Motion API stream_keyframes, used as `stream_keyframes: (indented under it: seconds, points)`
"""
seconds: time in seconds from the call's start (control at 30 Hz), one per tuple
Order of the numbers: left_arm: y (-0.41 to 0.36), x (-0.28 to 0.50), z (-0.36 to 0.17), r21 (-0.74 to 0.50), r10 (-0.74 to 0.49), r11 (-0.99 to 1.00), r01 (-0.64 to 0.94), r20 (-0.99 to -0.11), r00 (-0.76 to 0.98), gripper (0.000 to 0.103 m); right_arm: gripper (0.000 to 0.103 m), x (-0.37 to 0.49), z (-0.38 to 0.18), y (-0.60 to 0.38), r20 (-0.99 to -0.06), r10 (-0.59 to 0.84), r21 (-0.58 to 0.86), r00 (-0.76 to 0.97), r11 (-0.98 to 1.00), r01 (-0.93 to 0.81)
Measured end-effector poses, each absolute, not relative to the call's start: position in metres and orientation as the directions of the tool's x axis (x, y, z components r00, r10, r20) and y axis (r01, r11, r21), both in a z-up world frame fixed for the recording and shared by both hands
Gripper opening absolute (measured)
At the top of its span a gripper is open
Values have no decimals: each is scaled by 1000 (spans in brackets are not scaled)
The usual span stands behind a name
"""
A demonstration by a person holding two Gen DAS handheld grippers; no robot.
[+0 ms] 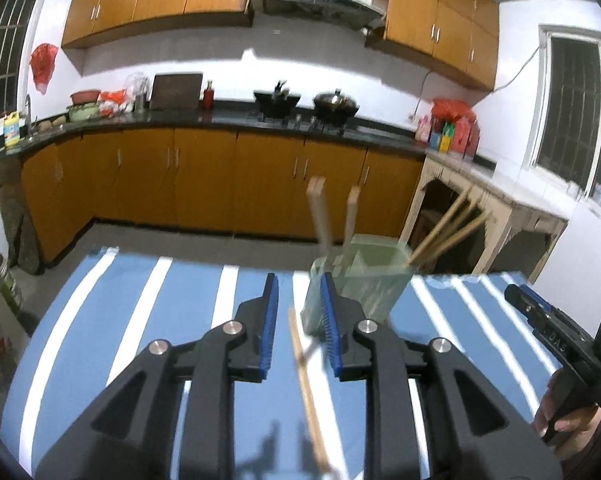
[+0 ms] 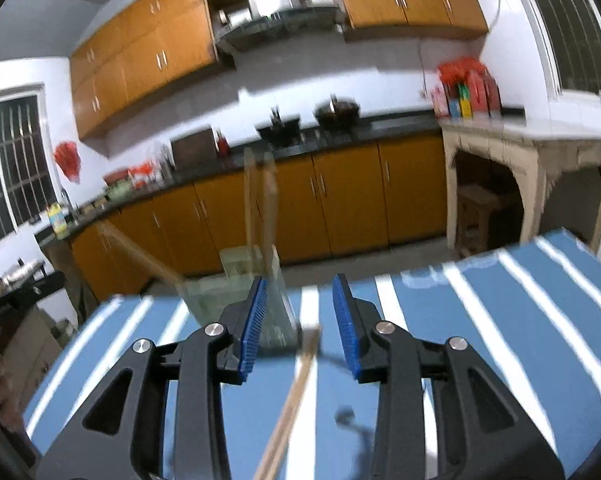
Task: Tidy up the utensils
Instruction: 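Move both open tools back down toward the loose chopsticks, then close the right tool on a wooden chopstick while the left tool grasps another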
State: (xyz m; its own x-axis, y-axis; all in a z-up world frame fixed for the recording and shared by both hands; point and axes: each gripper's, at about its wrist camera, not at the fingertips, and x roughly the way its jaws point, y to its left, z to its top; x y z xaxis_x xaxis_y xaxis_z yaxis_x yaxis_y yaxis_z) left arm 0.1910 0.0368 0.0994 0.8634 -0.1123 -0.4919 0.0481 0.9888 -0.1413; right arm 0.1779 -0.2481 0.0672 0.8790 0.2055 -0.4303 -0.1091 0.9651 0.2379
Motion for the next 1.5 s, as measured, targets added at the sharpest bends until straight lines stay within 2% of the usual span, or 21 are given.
stream_keyframes:
  seconds: [0.27,0.47,0.83,1.0,1.23,1.5]
  points:
    - [42,197,12,-127,-78,992,-5,-637,767,27,35,190,-26,-221,-650,261,270,714,957,-104]
    - [45,201,-24,-152,-96,988,-17,-699,708,27,28,195,-47,-198,-702,271,249,659,960,-129]
    - [33,209,-37,-171,-133,985,11,-724,677,27,26,196,-57,-192,-730,245,209,638,969,-133]
    - [28,211,-44,-199,-168,980,28,-733,659,27,9,199,-57,-192,-743,183,133,643,983,-126]
    - [21,212,-51,-245,-235,967,75,-735,636,26,8,203,-57,-229,-745,104,128,659,992,-12]
    - [7,215,-65,-227,-241,969,101,-766,596,18,8,203,-57,-235,-744,106,134,660,991,-9]
